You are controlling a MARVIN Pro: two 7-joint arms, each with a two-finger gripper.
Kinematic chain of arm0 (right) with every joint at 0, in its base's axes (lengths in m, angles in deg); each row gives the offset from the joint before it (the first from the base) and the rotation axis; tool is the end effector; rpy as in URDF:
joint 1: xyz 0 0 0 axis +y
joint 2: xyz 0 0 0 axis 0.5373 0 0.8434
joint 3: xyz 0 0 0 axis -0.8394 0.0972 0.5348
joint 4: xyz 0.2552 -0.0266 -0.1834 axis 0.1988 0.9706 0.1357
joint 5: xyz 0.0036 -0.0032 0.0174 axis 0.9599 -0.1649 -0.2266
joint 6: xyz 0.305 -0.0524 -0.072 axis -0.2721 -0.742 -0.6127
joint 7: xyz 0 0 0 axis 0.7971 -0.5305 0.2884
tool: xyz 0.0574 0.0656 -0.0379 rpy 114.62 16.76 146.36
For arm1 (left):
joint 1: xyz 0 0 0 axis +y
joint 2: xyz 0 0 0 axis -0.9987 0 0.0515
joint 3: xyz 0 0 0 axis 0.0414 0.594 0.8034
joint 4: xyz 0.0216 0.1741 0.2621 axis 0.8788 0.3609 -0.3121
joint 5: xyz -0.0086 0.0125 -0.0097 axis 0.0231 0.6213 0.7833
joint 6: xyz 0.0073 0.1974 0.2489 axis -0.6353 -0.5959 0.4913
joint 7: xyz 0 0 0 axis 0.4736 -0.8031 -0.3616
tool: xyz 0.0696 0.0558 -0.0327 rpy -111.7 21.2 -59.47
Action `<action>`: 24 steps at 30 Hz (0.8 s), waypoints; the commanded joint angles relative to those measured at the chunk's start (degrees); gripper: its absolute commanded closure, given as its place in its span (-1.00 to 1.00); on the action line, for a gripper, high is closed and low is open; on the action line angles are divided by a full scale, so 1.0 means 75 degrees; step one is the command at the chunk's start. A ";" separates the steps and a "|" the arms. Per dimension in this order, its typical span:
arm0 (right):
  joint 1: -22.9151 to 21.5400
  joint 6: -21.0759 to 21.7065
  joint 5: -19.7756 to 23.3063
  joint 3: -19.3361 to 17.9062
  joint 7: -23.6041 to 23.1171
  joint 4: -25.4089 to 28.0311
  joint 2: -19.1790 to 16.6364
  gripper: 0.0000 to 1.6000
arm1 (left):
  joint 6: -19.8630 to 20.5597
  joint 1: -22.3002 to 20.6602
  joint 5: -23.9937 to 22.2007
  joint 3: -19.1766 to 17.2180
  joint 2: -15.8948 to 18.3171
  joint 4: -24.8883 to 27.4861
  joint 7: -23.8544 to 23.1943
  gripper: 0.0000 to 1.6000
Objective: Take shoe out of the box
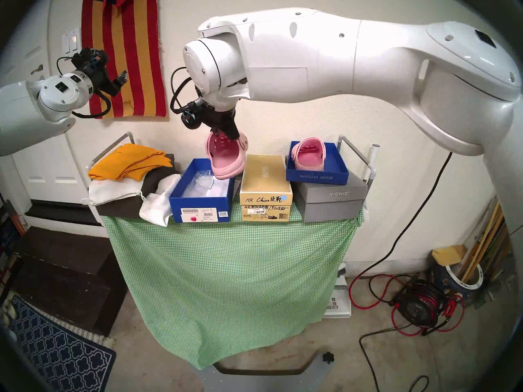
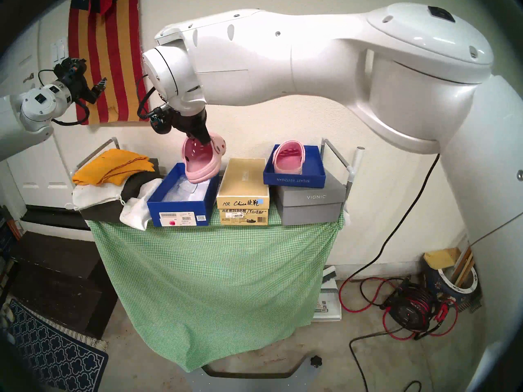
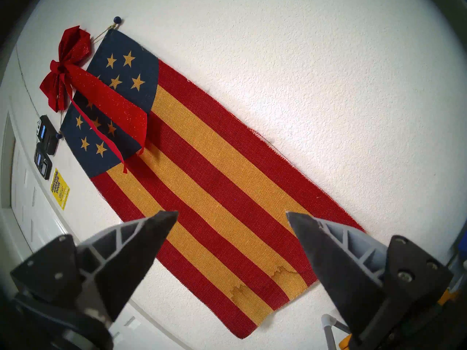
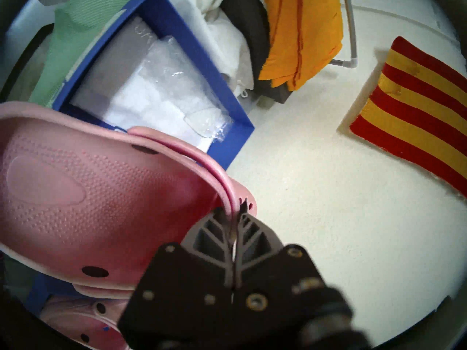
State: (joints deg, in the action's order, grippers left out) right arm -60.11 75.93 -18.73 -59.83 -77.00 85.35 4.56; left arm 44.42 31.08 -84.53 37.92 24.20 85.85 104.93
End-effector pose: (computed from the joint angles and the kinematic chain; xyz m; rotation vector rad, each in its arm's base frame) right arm 0.5217 0.2991 0.0722 0.9630 2.2221 0.6899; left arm 0.5104 0.2575 0.1091 -1.4365 0.6246 -1.8049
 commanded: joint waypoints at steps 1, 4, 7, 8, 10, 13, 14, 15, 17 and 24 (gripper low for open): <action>-0.0346 0.0423 0.0029 0.0257 -0.0226 0.0878 -0.0850 1.00 | 0.0001 -0.0001 0.0000 0.0000 -0.0001 -0.0001 0.0000 -1.00; -0.0388 0.0665 0.0054 0.0463 -0.0241 0.1399 -0.1170 1.00 | 0.0001 -0.0001 0.0000 0.0000 -0.0001 -0.0001 0.0000 -1.00; -0.0420 0.0857 0.0052 0.0598 -0.0173 0.1815 -0.1418 1.00 | 0.0001 -0.0001 0.0000 0.0000 -0.0001 -0.0001 0.0000 -1.00; -0.0427 0.0916 0.0038 0.0567 -0.0105 0.2114 -0.1664 1.00 | 0.0001 -0.0001 0.0000 0.0000 -0.0001 -0.0001 0.0000 -1.00; -0.0457 0.1026 0.0033 0.0674 -0.0028 0.2209 -0.1660 1.00 | 0.0001 -0.0001 0.0000 0.0000 -0.0001 -0.0001 -0.0001 -1.00; -0.0495 0.1203 -0.0033 0.0732 0.0205 0.2668 -0.1961 1.00 | 0.0001 -0.0001 0.0000 0.0000 -0.0001 -0.0001 -0.0001 -1.00; -0.0520 0.1277 -0.0053 0.0797 0.0308 0.2738 -0.1961 1.00 | 0.0001 -0.0001 0.0000 0.0000 -0.0001 -0.0001 -0.0001 -1.00; -0.0537 0.1331 -0.0080 0.0799 0.0400 0.2858 -0.2042 1.00 | 0.0001 -0.0001 0.0000 0.0000 -0.0001 -0.0001 -0.0001 -1.00; -0.0602 0.1481 -0.0143 0.0842 0.0650 0.3114 -0.2176 1.00 | 0.0001 -0.0001 -0.0001 0.0000 -0.0001 -0.0001 -0.0001 -1.00; -0.0820 0.1858 -0.0612 0.1010 0.1635 0.3928 -0.2830 1.00 | 0.0001 -0.0001 -0.0001 0.0000 -0.0001 -0.0001 -0.0001 -1.00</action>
State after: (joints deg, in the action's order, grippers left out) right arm -63.93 87.34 -20.66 -53.09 -70.36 111.04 -11.04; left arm 44.42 31.08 -84.53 37.92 24.20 85.85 104.93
